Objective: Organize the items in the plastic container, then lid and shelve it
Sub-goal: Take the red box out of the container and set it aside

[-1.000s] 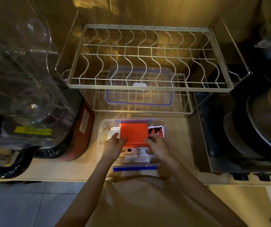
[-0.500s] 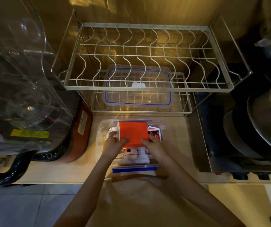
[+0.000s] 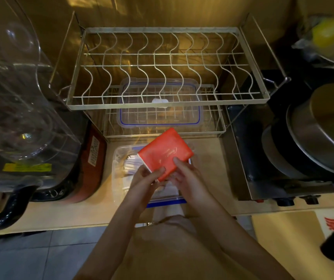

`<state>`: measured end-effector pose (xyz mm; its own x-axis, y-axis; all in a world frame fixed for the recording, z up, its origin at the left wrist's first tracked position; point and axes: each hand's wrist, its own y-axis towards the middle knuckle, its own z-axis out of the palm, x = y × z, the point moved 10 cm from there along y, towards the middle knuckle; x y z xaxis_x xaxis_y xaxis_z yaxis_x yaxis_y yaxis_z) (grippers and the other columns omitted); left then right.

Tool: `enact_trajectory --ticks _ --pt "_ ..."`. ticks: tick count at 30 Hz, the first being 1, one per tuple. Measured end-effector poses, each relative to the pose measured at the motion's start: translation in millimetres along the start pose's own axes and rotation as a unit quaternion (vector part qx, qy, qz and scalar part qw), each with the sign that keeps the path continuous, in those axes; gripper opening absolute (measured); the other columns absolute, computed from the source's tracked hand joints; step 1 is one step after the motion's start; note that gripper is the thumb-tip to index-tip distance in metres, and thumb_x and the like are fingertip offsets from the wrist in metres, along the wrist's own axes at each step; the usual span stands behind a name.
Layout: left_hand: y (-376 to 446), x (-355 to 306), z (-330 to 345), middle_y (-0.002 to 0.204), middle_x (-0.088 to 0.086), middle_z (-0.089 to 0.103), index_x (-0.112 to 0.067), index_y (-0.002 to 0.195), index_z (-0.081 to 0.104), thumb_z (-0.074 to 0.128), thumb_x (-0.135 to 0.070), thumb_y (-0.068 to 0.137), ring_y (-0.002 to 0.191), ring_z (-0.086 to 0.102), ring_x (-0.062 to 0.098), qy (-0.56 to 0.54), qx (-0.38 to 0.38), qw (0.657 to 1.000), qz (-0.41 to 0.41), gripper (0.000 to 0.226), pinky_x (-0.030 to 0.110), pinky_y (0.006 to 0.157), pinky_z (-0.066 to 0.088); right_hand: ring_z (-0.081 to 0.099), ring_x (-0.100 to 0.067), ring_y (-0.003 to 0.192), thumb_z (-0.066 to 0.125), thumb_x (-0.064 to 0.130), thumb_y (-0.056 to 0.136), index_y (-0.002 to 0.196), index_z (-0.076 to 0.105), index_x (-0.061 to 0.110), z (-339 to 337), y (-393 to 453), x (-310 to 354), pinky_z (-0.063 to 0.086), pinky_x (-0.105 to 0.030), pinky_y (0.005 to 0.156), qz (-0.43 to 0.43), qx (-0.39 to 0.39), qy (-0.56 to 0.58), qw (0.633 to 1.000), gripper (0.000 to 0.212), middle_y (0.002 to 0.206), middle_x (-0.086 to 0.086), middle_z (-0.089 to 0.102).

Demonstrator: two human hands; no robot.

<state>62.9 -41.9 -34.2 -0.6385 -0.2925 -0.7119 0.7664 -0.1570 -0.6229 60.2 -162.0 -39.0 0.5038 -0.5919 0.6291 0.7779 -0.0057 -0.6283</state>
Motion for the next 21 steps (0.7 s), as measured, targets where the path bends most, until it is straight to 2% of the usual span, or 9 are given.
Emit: enact_trajectory --ticks 2,5,6,8,10,13,16,18,21 --pt "-3.1 3.6 14.0 0.117 0.013 0.063 -0.008 0.121 0.05 0.073 -0.019 0.068 0.103 0.064 0.026 0.049 0.004 0.999 0.011 0.059 0.04 0.093 0.052 0.07 -0.019 0.089 0.066 0.02 0.082 0.124 0.053 0.013 -6.9 -4.6 6.8 0.056 -0.026 0.061 -0.018 -0.031 -0.014 0.999 0.044 0.112 -0.01 0.068" --pt "-6.6 5.0 30.6 0.1 0.0 0.062 -0.013 0.115 0.048 0.074 -0.01 0.074 0.088 0.061 0.004 0.201 0.02 0.978 0.049 0.048 0.015 0.071 0.052 0.066 -0.023 0.097 0.07 0.024 0.079 0.123 0.05 0.016 -33.3 -12.6 31.1 0.055 -0.033 0.07 -0.062 -0.113 -0.041 0.991 0.048 0.119 -0.011 0.065" --pt "-7.6 6.9 36.0 0.095 -0.005 0.06 -0.016 0.114 0.048 0.074 -0.009 0.073 0.083 0.059 -0.003 0.257 0.036 0.963 0.069 0.049 0.009 0.064 0.05 0.065 -0.02 0.097 0.069 0.022 0.08 0.124 0.048 0.017 -41.1 -17.1 45.6 0.054 -0.033 0.073 -0.09 -0.13 -0.037 0.987 0.048 0.118 -0.008 0.063" --pt "-8.1 14.0 41.7 0.094 -0.006 0.061 -0.019 0.111 0.055 0.077 -0.014 0.07 0.082 0.059 -0.002 0.358 0.062 0.926 0.101 0.047 0.002 0.061 0.045 0.062 -0.01 0.093 0.065 0.021 0.085 0.13 0.044 0.019 -55.8 -30.0 77.8 0.053 -0.022 0.069 -0.16 -0.159 -0.069 0.972 0.05 0.114 0.0 0.061" --pt "-9.9 18.3 47.8 0.099 -0.003 0.067 -0.017 0.105 0.065 0.077 -0.021 0.07 0.087 0.061 0.008 0.463 0.084 0.872 0.133 0.037 0.003 0.065 0.045 0.061 -0.009 0.097 0.061 0.025 0.088 0.132 0.044 0.022 -68.0 -44.7 106.1 0.052 -0.019 0.075 -0.23 -0.191 -0.155 0.942 0.047 0.117 0.001 0.059" --pt "-8.8 27.3 55.9 0.109 -0.001 0.072 -0.021 0.107 0.069 0.071 -0.028 0.077 0.097 0.066 0.015 0.579 0.114 0.789 0.173 0.031 0.025 0.082 0.053 0.055 -0.014 0.103 0.056 0.033 0.091 0.138 0.037 0.028 -85.7 -61.0 125.3 0.046 -0.029 0.088 -0.286 -0.253 -0.283 0.88 0.051 0.118 0.001 0.051" --pt "-6.6 25.5 53.1 0.106 0.001 0.074 -0.024 0.107 0.07 0.063 -0.026 0.084 0.092 0.066 0.014 0.59 0.096 0.776 0.199 0.024 0.029 0.08 0.053 0.046 -0.013 0.101 0.051 0.039 0.093 0.148 0.023 0.023 -97.5 -64.5 128.6 0.039 -0.028 0.088 -0.267 -0.306 -0.402 0.821 0.063 0.125 -0.01 0.046" --pt "-6.3 25.9 51.8 0.103 0.002 0.075 -0.023 0.105 0.07 0.062 -0.024 0.085 0.09 0.067 0.015 0.589 0.092 0.773 0.217 0.022 0.027 0.078 0.052 0.05 -0.02 0.102 0.047 0.039 0.094 0.149 0.02 0.021 -96.3 -57.9 124.8 0.041 -0.03 0.09 -0.237 -0.304 -0.485 0.785 0.064 0.129 -0.016 0.045" --pt "-6.6 24.4 45.9 0.102 0.002 0.075 -0.021 0.102 0.071 0.064 -0.02 0.083 0.09 0.068 0.015 0.574 0.092 0.782 0.224 0.02 0.028 0.08 0.054 0.056 -0.035 0.11 0.046 0.042 0.094 0.148 0.021 0.02 -99.9 -32.4 107.3 0.046 -0.045 0.098 -0.182 -0.284 -0.539 0.771 0.063 0.129 -0.02 0.048"
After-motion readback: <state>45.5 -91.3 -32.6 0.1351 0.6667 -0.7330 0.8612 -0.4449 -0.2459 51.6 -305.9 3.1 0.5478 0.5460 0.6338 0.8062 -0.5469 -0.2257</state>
